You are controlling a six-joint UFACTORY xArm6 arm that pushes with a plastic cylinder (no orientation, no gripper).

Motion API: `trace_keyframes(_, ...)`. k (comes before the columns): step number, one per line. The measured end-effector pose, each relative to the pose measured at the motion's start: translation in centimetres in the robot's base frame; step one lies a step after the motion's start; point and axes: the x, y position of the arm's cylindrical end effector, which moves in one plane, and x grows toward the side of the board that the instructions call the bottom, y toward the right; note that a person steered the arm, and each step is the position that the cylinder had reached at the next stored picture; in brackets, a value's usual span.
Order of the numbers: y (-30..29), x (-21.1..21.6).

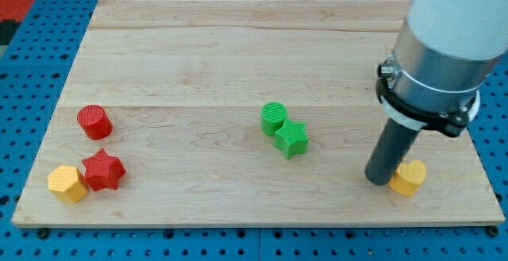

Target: Move your arm to the bottom left

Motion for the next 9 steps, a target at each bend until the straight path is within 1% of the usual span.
trace_keyframes(1,2.2,0.1)
trace_keyframes(2,2.5,0.1)
trace_keyframes(3,-1.6,0.1)
trace_keyframes(4,-8.5,0.2)
trace_keyframes(6,-14.3,5.5)
trace_keyframes(8,-17.4,5.6)
trace_keyframes(9,-22.7,5.6)
